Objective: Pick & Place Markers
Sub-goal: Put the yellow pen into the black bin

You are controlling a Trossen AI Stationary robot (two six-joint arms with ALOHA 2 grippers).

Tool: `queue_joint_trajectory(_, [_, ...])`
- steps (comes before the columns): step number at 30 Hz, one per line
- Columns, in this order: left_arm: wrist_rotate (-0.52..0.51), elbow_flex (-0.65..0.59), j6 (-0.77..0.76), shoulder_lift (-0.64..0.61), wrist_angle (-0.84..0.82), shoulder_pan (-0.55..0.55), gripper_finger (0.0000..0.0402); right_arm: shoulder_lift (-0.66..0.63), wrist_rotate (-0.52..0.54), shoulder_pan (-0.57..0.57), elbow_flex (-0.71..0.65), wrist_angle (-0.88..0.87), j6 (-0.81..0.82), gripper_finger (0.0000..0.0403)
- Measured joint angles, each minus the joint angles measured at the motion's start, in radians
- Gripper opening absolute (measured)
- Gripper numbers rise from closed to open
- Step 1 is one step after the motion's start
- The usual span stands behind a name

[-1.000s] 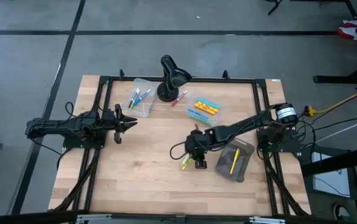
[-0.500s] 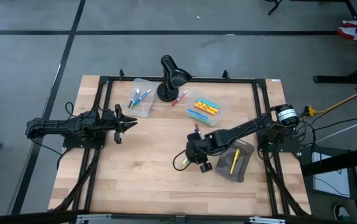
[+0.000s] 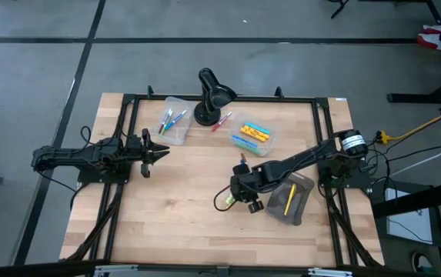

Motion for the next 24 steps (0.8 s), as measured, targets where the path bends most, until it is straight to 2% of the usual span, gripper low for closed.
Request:
queue_joint_trajectory(16, [0.0,0.0,0.0,0.0,0.0,0.0,0.0072,0.063,-0.005,-0.014,0.002,0.016,0.001,0.0131])
queue_joint_trajectory(19, [0.0,0.0,0.0,0.0,0.0,0.0,0.0072,0.063,-0.008,-0.019,0.002,0.019,0.004,0.011])
queue_joint_trajectory(24, [0.0,0.0,0.0,0.0,0.0,0.0,0.0072,0.064,-0.002,-0.019,0.002,0.028,0.006,0.0044])
